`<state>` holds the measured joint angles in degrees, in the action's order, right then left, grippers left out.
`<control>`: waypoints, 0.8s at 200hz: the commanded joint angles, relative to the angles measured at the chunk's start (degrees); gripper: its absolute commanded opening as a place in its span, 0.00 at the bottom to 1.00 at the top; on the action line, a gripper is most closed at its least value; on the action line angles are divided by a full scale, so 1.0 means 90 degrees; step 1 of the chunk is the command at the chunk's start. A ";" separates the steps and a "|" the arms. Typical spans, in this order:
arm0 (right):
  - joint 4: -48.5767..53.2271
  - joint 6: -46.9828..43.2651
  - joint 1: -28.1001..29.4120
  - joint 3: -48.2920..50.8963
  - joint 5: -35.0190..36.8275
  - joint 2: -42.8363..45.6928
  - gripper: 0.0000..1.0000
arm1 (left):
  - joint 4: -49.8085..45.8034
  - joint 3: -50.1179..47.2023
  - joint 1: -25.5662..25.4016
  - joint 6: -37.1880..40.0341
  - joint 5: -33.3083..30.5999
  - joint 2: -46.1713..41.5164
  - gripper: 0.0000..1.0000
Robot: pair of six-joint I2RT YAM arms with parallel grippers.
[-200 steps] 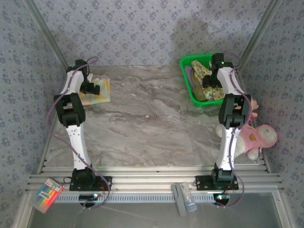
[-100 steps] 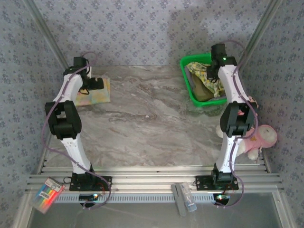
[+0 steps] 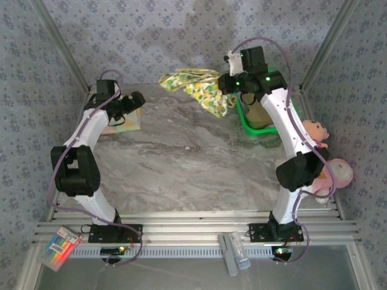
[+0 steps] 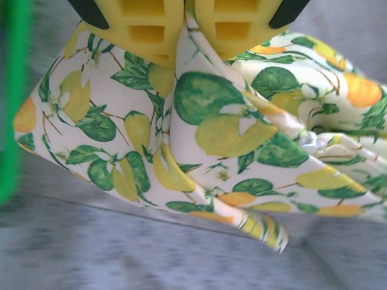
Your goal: Fold and stack the skirts
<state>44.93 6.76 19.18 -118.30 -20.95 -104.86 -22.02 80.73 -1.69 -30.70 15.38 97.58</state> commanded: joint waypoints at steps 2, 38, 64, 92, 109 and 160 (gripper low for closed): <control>-0.0756 0.0758 -0.0199 0.0829 -0.1979 0.0153 0.00 | 0.0280 -0.0195 -0.0017 -0.0390 0.0161 -0.0636 1.00; -0.1544 0.0924 -0.0641 0.3230 -0.1193 0.0365 1.00 | -0.0085 -0.0565 -0.0038 -0.0373 0.0031 -0.0995 1.00; -0.2706 0.0975 -0.0601 0.4583 -0.0399 0.0939 1.00 | -0.0226 -0.0842 -0.0109 -0.0608 -0.0033 -0.1040 1.00; -0.2039 -0.0270 0.0130 0.4862 0.0472 0.1064 1.00 | -0.0197 -0.1293 -0.0282 -0.1002 -0.0199 -0.1165 1.00; -0.1691 -0.0912 0.0642 0.5101 0.0997 0.1138 1.00 | -0.0341 -0.1469 -0.0421 -0.1267 -0.0325 -0.1217 1.00; -0.1131 0.0391 0.1102 0.6395 0.1868 0.1851 0.97 | -0.0942 -0.2088 -0.1049 -0.2018 -0.0748 -0.1438 1.00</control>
<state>30.22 4.34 29.89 -68.05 -9.93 -92.62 -26.65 64.47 -9.06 -44.16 11.27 87.92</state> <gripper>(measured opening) 0.971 0.997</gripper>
